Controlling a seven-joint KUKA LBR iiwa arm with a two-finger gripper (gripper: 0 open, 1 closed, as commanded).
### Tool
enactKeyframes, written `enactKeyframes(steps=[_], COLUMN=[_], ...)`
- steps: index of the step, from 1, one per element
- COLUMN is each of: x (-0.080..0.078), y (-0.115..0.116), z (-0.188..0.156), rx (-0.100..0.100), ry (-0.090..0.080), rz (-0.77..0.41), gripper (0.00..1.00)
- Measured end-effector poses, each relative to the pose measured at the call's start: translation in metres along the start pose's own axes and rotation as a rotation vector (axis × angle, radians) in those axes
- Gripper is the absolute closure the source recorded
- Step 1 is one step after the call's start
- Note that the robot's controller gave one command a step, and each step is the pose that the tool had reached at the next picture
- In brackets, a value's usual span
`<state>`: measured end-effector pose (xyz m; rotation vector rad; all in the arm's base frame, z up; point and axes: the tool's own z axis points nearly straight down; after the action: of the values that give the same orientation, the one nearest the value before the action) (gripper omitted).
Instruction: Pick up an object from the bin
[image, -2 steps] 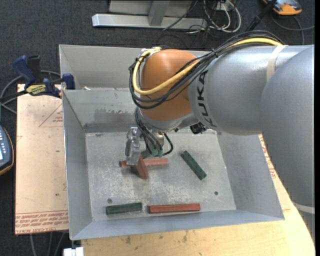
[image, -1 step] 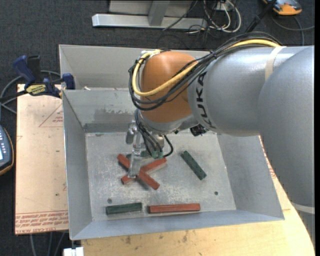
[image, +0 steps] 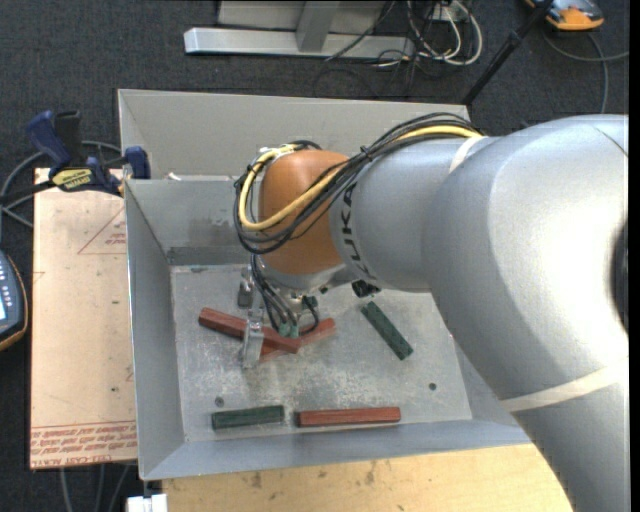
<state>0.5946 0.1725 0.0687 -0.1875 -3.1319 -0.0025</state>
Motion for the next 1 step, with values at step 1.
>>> enactKeyframes(steps=[1], x=[-0.0016], y=[0.0004], z=[-0.0047], rx=[-0.002], ry=[-0.006], rz=[0.001], gripper=[1.00])
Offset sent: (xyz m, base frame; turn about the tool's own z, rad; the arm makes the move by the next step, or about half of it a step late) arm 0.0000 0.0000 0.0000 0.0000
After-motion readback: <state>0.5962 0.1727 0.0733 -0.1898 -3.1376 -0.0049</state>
